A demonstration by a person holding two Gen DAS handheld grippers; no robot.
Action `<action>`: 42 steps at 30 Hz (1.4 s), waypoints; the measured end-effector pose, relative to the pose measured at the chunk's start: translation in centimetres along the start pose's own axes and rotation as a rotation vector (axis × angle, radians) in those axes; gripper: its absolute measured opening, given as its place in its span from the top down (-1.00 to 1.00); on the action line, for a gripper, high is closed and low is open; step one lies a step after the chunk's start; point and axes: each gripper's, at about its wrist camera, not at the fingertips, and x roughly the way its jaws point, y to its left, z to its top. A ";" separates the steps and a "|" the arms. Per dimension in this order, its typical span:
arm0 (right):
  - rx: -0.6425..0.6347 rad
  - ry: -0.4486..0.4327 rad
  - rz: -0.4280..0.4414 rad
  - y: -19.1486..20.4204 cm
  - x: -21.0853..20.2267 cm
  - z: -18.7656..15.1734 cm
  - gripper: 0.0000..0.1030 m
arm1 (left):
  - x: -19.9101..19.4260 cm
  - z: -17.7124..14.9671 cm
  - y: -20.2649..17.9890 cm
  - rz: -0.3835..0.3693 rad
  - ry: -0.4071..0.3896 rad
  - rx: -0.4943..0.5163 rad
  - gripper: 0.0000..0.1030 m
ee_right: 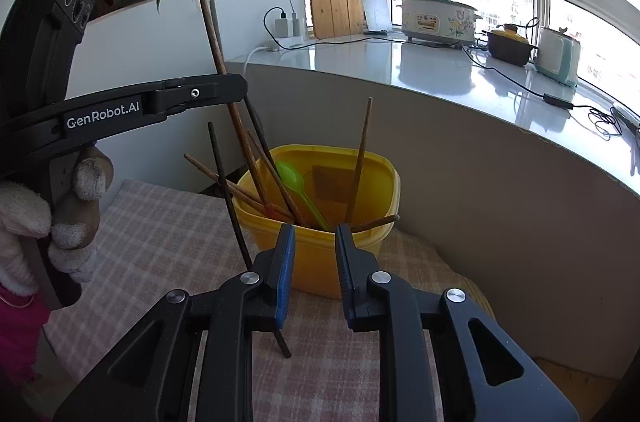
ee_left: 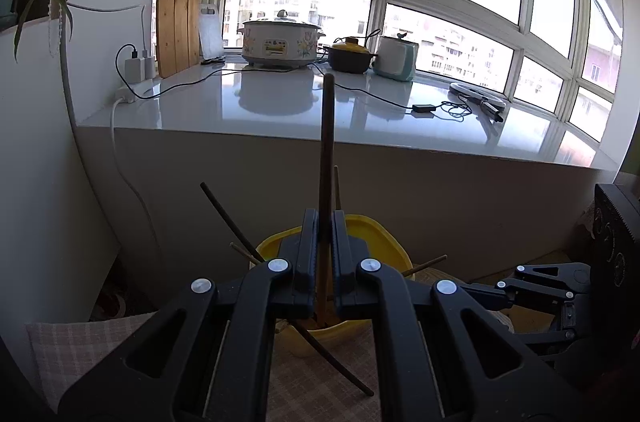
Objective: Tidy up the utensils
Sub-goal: 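Lower the chopsticks into the yellow container and open both grippers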
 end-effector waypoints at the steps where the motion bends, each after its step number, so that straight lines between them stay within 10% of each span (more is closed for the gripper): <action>1: -0.001 0.003 0.001 0.0 0.1 -0.1 0.64 | -0.1 0.0 0.0 0.001 -0.002 0.000 0.91; 9: -0.023 0.042 0.025 0.8 1.1 -0.8 0.31 | -1.8 -0.2 0.9 0.009 -0.030 -0.019 0.72; 29: -0.153 0.246 0.077 5.4 8.5 -2.8 0.31 | -8.7 -4.7 4.7 0.120 -0.069 -0.067 0.72; 35: -0.129 0.279 0.078 4.8 9.6 -3.3 0.86 | -8.4 -6.7 5.5 0.126 -0.033 -0.107 0.72; 42: -0.102 0.240 0.095 4.0 7.7 -3.5 0.90 | -7.3 -8.1 5.3 0.112 0.004 -0.121 0.72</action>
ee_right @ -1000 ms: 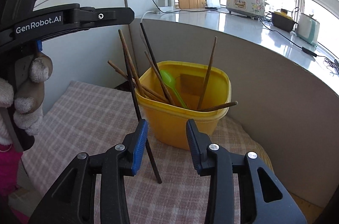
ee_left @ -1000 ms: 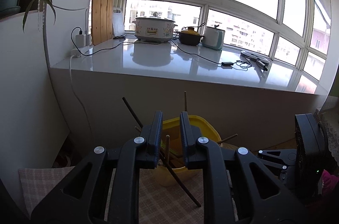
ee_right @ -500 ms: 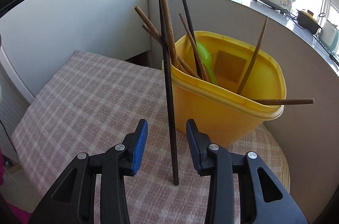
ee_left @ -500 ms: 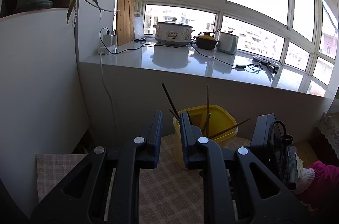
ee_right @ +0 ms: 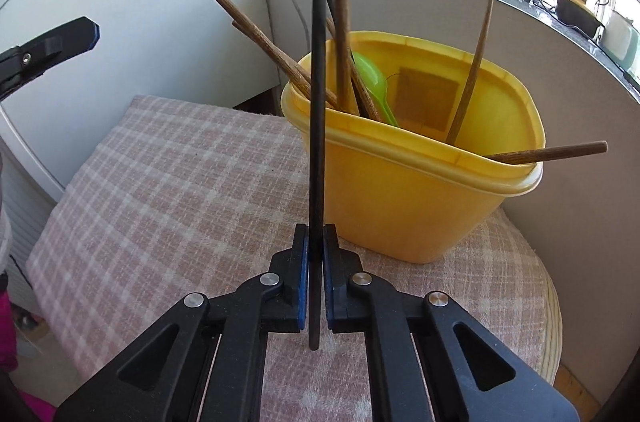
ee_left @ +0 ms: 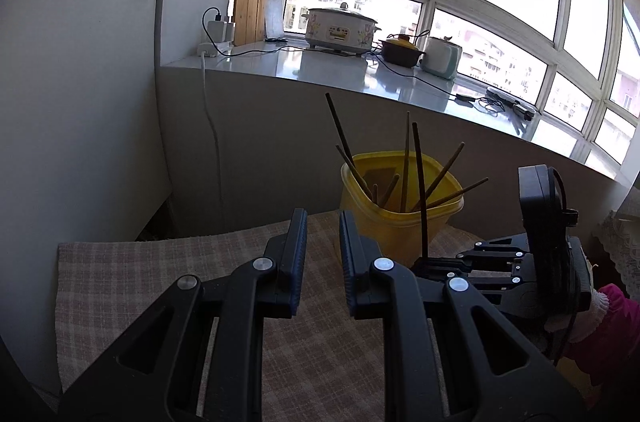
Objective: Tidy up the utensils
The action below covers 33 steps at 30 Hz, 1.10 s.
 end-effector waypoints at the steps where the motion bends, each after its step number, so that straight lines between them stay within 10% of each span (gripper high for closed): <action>1: 0.003 -0.011 0.001 -0.1 -0.6 -0.1 0.90 | 0.1 -0.1 -0.2 -0.004 0.005 0.002 0.72; 15: -0.010 -0.223 -0.025 -0.3 -8.5 3.3 0.91 | 0.7 -1.1 -0.8 -0.037 0.026 -0.008 0.72; 33: 0.082 -0.333 -0.127 -3.5 -7.0 9.9 0.90 | 0.1 -1.2 -1.3 -0.027 0.023 -0.001 0.72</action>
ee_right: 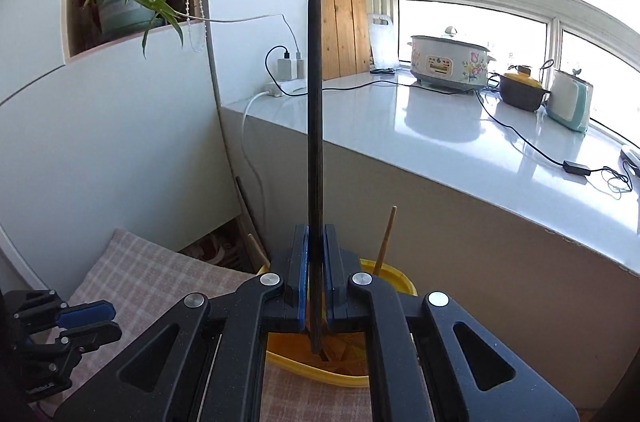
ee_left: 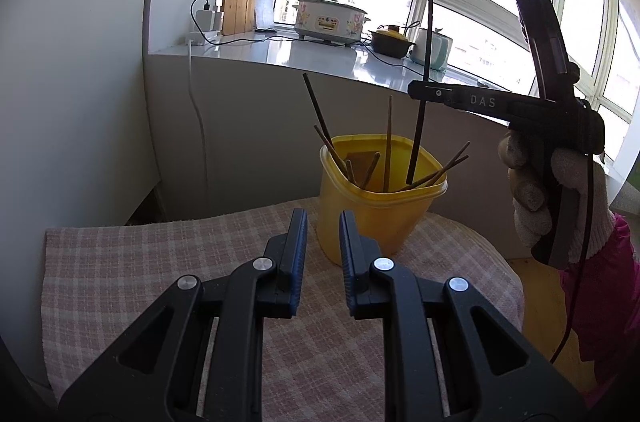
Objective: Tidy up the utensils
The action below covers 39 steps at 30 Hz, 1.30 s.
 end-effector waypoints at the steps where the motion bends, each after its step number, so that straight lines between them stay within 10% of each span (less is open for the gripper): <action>1: 0.009 0.007 -0.007 -0.3 0.3 -0.1 0.90 | 0.0 0.0 -0.1 0.001 0.001 0.001 0.72; 8: 0.023 0.059 -0.029 -1.2 0.8 -1.6 0.88 | 0.3 0.0 -0.3 0.008 -0.001 0.005 0.52; 13: 0.050 0.056 -0.042 -1.6 -0.5 -3.0 0.47 | 0.3 -0.3 -1.0 0.013 -0.006 0.017 0.50; 22: 0.080 0.031 -0.061 -1.5 -3.8 -5.8 0.35 | -0.2 -1.0 -2.1 0.034 -0.033 0.020 0.07; 26: 0.078 0.019 -0.086 -0.9 -4.7 -7.0 0.23 | -0.6 -1.3 -2.8 0.070 -0.059 0.040 -0.57; 32: 0.097 -0.014 -0.166 -0.9 -6.0 -8.6 -0.44 | -1.2 -1.5 -3.5 0.113 -0.094 0.054 -0.99; 39: 0.116 -0.020 -0.246 -1.5 -6.7 -10.1 -0.58 | -0.6 -2.5 -4.6 0.197 -0.077 0.099 -1.00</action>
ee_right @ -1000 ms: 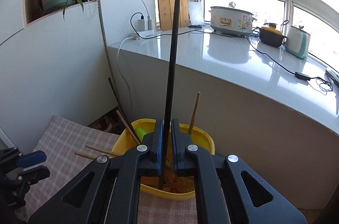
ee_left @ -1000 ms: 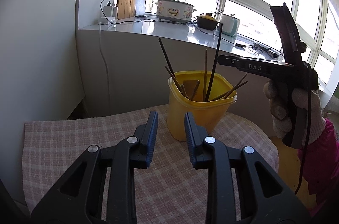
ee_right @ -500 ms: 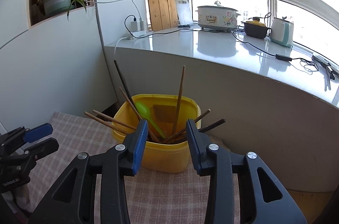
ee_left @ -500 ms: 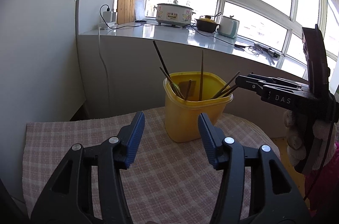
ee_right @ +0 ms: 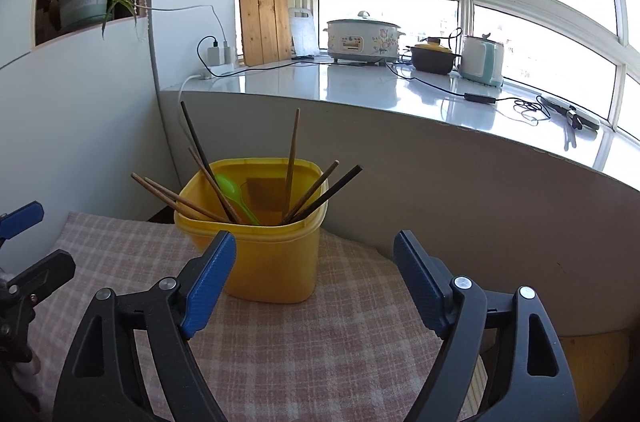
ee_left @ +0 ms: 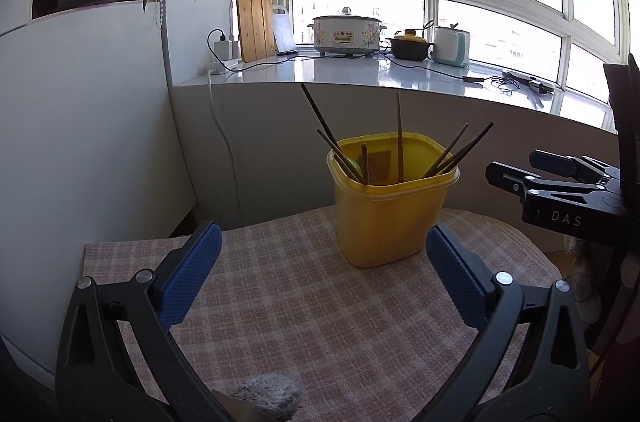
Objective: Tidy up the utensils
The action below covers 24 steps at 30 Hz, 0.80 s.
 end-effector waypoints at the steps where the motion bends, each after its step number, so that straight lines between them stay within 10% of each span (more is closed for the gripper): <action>1: 0.009 0.002 -0.007 -0.2 0.1 -0.2 -0.58 | 0.0 -0.2 -0.1 0.001 0.002 0.000 -1.00; 24: 0.008 0.004 0.001 0.1 -0.2 -0.7 -0.60 | -0.2 -0.9 0.1 0.055 0.008 -0.021 -1.00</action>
